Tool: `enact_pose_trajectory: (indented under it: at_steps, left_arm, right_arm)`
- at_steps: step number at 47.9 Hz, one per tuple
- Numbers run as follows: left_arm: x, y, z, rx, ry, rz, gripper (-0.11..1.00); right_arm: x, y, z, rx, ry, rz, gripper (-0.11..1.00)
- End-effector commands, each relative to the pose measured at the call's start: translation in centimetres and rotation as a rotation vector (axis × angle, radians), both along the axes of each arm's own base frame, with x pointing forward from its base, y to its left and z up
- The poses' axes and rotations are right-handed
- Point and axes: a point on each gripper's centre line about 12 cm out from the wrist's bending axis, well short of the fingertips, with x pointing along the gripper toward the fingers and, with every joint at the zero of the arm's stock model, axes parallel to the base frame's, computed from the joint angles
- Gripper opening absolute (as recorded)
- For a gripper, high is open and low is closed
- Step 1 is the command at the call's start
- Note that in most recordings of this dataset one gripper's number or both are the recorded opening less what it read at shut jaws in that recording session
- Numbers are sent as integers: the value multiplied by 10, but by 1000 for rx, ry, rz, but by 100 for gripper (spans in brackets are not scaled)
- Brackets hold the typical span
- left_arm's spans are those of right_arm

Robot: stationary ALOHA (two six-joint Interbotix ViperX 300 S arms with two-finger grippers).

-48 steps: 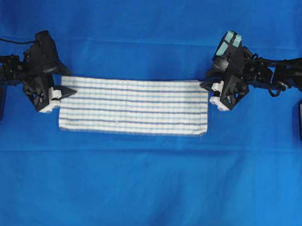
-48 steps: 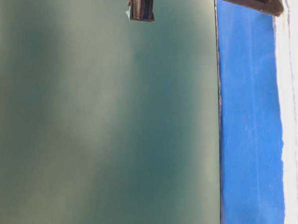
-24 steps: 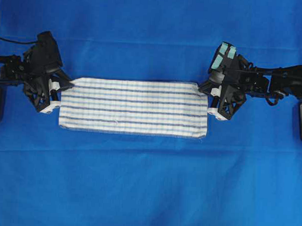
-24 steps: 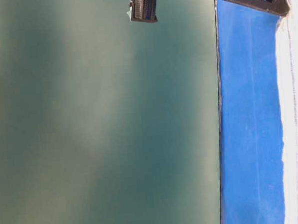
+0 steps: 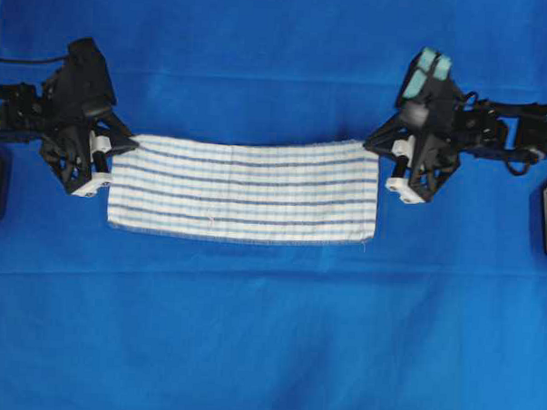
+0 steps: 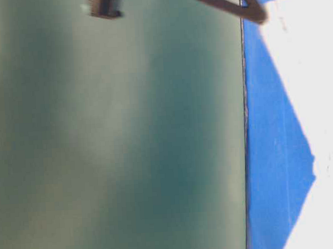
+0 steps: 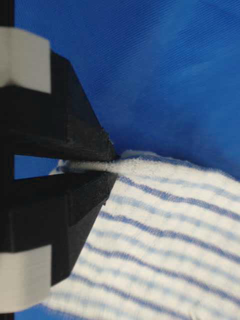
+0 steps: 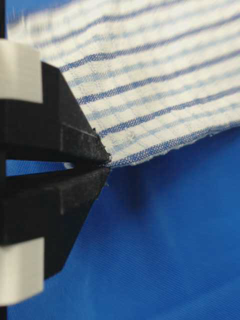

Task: Fold the blue towel.
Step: 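Grasp the short ends of the folded strip with both grippers and lift, then rotate the lifted strip vertical, left gripper swinging toward the near side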

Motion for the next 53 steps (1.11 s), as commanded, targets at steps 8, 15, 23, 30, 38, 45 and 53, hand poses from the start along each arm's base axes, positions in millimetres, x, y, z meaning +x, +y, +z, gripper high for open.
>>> enact_pose_trajectory:
  at_steps: [8,15,23,30,38,45,53]
  left_arm:
    - [-5,-1,45,33,-126,0,4]
    - [-11,-3,53,45,-168,-1,4]
    - [-14,-5,57,49,-187,-5,4]
    - [-12,-8,59,49,-201,-19,3]
    - [-1,-26,67,29,-270,-80,4]
    - [12,-47,76,-8,-358,-143,4]
    - [30,-66,74,-24,-368,-216,4]
  right_arm:
    - [-8,2,50,-30,-117,4,4]
    - [-13,4,65,-43,-168,4,4]
    - [-14,4,70,-46,-185,3,4]
    - [-13,3,71,-48,-194,2,4]
    - [-10,-9,75,-62,-222,-36,4]
    - [-6,-31,76,-82,-222,-96,4]
    - [4,-62,77,-120,-199,-150,4]
